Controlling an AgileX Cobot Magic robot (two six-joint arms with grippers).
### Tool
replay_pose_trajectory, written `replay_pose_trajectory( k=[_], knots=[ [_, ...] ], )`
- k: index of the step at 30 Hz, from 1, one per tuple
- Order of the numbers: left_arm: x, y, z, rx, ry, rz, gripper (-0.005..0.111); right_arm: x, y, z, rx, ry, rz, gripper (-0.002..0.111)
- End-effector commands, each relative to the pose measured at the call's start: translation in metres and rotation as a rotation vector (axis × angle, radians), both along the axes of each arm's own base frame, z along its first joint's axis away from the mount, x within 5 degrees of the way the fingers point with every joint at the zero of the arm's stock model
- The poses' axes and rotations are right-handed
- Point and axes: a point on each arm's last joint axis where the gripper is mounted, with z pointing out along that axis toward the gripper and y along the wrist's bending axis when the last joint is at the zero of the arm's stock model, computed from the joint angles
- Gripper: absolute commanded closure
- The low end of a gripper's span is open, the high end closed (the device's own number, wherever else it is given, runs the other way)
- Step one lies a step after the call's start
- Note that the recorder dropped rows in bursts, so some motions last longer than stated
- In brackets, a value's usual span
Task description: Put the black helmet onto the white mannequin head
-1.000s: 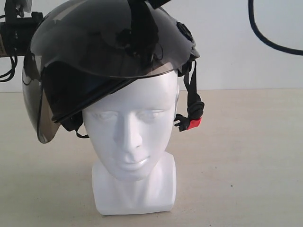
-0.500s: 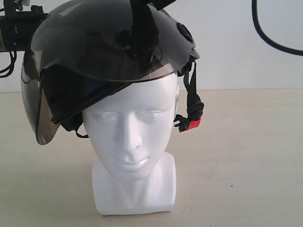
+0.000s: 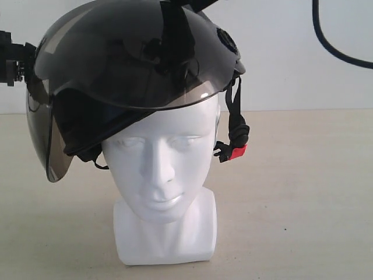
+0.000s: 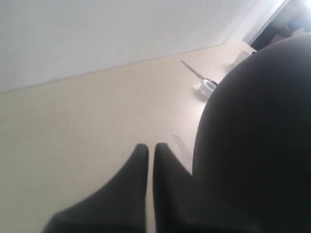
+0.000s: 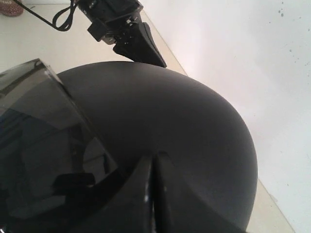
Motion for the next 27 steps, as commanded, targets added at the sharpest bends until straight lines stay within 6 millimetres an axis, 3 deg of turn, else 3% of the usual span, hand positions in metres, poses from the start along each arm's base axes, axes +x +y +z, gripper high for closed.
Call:
replay_pose_trajectory(
  k=[1, 7, 15, 23, 27],
  knots=[
    [-0.009, 0.005, -0.008, -0.004, 0.069, 0.011, 0.102, -0.006, 0.002, -0.018, -0.100, 0.117, 0.057, 0.108],
    [-0.024, 0.001, -0.017, -0.023, 0.136, 0.015, 0.102, -0.006, 0.001, -0.019, -0.107, 0.113, 0.054, 0.108],
    [-0.059, -0.006, 0.009, -0.028, 0.115, 0.025, 0.102, -0.005, 0.001, -0.018, -0.103, 0.105, 0.050, 0.108],
    [-0.079, -0.013, -0.009, -0.049, 0.204, 0.021, 0.102, -0.005, 0.001, -0.018, -0.105, 0.103, 0.052, 0.108],
    [-0.086, -0.030, -0.009, -0.033, 0.183, -0.041, 0.102, -0.005, 0.001, -0.018, -0.105, 0.103, 0.052, 0.108]
  ],
)
